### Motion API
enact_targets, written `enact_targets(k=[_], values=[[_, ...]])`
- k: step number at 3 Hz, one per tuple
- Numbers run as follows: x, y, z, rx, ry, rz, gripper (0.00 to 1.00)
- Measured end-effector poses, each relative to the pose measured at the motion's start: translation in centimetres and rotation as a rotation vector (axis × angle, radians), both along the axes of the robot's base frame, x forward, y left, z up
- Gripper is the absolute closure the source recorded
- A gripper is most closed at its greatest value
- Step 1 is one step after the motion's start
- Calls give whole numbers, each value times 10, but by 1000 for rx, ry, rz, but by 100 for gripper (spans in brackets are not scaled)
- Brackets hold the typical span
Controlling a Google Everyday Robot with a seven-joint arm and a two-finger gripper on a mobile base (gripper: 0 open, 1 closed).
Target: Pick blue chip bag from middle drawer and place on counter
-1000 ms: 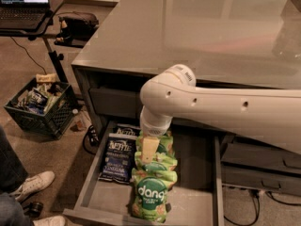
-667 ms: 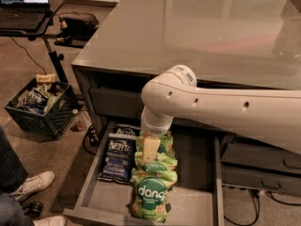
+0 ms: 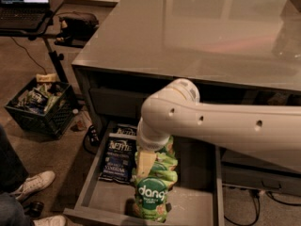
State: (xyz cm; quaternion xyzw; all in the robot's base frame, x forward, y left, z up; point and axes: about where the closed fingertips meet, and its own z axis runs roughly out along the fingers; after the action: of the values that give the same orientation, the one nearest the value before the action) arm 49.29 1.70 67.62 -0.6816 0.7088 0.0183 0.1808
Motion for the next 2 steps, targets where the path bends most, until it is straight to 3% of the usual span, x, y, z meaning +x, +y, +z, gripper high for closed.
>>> enact_targets(k=[1, 2], values=[[-43, 24, -28, 51, 43, 32, 0], [-43, 24, -28, 51, 43, 32, 0]])
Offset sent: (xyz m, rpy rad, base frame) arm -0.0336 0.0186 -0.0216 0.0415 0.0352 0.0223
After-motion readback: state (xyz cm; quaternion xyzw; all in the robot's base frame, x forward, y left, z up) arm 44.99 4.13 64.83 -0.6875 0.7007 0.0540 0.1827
